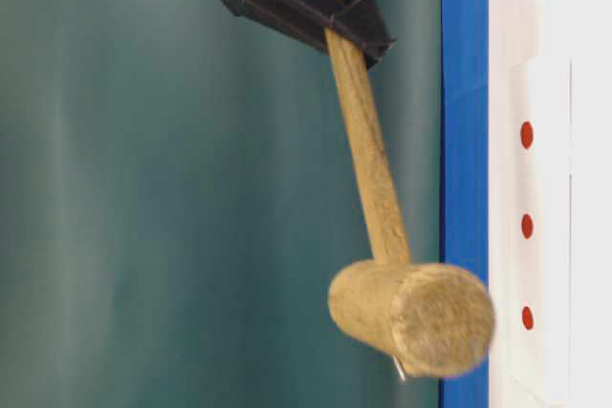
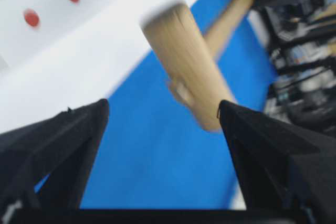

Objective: Hit the mark with a hammer.
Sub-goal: 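Carry the mallet with the right gripper back to the table front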

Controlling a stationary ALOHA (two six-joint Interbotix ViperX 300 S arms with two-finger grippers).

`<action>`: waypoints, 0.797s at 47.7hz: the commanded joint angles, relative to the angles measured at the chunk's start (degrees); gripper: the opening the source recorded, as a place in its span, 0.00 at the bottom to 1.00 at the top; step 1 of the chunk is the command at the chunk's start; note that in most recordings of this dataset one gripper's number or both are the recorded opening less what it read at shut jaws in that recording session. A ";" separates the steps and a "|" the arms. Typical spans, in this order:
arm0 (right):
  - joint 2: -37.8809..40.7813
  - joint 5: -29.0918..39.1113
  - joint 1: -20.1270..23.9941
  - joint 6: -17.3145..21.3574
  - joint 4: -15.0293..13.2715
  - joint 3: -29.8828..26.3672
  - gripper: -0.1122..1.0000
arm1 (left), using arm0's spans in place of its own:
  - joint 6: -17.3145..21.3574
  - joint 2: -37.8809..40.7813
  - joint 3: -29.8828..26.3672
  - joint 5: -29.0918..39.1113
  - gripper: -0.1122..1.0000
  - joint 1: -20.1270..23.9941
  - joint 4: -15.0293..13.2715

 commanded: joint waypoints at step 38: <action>10.90 -19.78 18.90 4.83 10.90 -3.34 0.18 | 42.45 0.09 0.88 -1.41 0.84 0.44 -0.09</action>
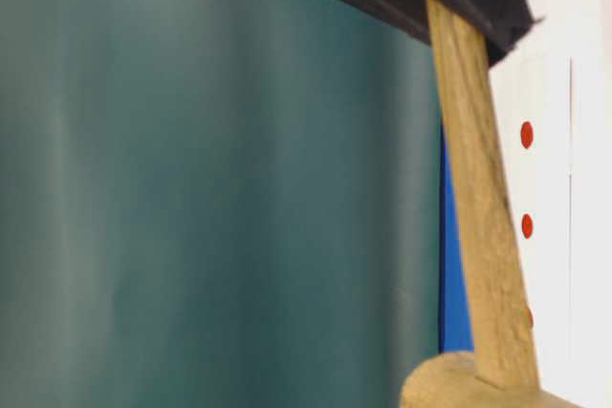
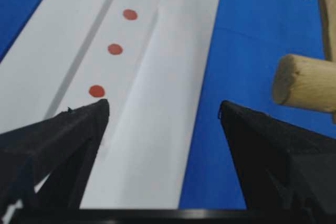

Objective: Hit the mark with a hammer.
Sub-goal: 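Carry the mallet with the right gripper back to the table front, then lower the mallet onto the table and open the right gripper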

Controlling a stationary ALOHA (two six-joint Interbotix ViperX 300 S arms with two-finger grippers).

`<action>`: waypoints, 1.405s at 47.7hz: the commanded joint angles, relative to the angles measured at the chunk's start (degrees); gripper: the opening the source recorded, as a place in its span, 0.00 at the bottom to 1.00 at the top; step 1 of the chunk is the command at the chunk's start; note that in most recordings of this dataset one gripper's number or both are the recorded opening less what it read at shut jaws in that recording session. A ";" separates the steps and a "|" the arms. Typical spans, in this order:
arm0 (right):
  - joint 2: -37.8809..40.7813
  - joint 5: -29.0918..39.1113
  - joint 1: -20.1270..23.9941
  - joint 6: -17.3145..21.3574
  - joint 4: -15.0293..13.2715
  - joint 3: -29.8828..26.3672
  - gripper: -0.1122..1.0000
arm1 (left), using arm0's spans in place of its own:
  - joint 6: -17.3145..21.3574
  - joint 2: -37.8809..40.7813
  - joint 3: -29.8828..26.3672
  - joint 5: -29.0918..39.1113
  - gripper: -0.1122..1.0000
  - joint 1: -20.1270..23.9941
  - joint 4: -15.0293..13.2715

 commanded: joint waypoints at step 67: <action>20.92 -5.10 2.11 0.26 3.60 -7.73 0.18 | 0.44 0.26 -0.35 1.05 0.84 0.18 -0.26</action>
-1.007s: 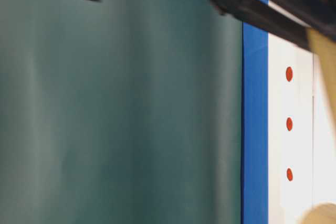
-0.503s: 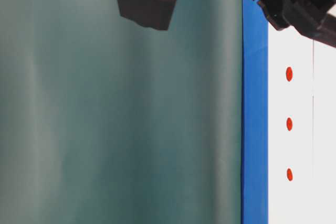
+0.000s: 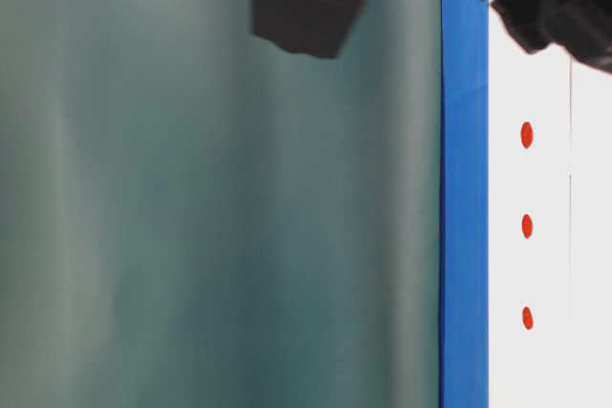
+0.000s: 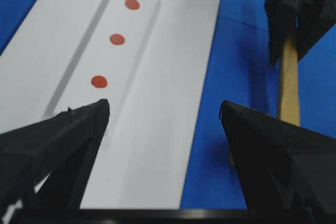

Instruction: Hit the mark with a hammer.

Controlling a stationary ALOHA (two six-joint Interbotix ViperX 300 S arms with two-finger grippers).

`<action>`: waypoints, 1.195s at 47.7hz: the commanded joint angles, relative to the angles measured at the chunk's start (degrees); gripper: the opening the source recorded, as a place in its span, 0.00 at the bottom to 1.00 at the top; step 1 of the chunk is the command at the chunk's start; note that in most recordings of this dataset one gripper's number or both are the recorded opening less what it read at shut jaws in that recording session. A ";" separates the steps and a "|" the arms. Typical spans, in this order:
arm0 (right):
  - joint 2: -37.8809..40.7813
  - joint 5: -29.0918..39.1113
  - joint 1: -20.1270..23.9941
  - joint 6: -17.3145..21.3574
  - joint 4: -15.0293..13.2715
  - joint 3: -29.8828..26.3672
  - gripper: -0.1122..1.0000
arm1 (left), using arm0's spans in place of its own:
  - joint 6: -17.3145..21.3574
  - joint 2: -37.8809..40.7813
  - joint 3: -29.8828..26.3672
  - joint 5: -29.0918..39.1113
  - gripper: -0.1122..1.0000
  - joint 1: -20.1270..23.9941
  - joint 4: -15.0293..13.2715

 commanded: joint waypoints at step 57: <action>-19.51 6.94 -2.20 -8.61 -0.62 1.49 0.78 | 0.18 0.18 -0.62 -0.09 0.84 0.18 -0.09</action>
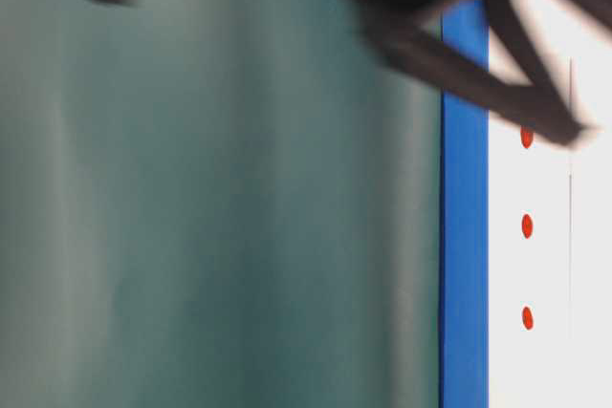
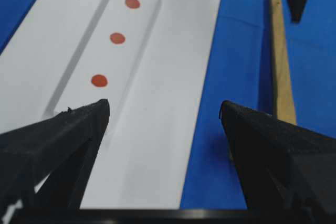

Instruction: Hit the mark with a hammer.

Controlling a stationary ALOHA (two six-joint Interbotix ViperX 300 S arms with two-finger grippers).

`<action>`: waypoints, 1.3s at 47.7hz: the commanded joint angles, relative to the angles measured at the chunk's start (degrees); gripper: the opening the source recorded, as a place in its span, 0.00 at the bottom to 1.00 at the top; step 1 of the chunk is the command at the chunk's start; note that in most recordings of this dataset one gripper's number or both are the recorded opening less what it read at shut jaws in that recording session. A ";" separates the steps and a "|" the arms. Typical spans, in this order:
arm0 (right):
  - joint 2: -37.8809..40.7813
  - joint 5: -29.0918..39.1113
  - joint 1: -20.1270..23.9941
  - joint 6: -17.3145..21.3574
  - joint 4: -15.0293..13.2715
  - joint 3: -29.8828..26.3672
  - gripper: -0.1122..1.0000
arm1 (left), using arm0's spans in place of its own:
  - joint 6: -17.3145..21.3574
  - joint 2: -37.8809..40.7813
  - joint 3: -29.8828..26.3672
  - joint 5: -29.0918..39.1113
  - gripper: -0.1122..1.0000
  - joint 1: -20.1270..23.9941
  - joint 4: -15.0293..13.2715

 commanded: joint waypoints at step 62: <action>-55.46 15.12 -26.02 -11.95 1.58 33.57 0.78 | 15.12 -14.06 5.19 -0.79 0.83 -0.18 -0.09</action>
